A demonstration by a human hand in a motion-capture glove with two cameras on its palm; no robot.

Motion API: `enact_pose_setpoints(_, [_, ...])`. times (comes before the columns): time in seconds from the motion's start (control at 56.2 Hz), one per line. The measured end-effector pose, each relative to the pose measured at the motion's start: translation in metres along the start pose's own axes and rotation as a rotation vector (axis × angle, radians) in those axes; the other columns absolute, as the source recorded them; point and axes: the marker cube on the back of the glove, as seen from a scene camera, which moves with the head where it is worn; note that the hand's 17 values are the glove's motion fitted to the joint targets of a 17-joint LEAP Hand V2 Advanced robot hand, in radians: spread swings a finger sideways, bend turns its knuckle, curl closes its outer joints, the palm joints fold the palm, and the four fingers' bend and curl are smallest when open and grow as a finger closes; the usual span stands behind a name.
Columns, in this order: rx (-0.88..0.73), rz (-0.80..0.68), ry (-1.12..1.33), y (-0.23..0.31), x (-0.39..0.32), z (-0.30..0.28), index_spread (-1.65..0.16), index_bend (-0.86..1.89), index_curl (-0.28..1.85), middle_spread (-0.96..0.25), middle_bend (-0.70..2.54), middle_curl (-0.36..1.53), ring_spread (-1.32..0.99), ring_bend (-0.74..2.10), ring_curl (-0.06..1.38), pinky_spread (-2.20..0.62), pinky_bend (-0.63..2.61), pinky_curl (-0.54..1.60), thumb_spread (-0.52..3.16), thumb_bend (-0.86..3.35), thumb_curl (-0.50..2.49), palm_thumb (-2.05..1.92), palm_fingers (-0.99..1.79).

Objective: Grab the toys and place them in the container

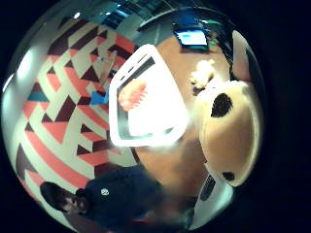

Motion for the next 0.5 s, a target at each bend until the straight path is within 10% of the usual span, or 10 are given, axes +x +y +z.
enact_pose_setpoints(0.373, [-0.114, -0.082, -0.107, -0.059, -0.124, 0.036, -0.5, 0.49, 1.09, -0.29, 0.87, 0.8, -0.48, 1.25, 0.73, -0.38, 1.23, 0.61, 0.22, 0.25, 0.99, 0.75, 0.58])
enact_pose_setpoints(0.498, [-0.293, -0.252, 0.029, -0.033, -0.163, 0.082, -0.44, 0.31, 1.0, -0.17, 0.53, 0.7, -0.29, 0.81, 0.66, -0.2, 1.22, 0.62, 0.61, 0.14, 0.92, 0.55, -0.39])
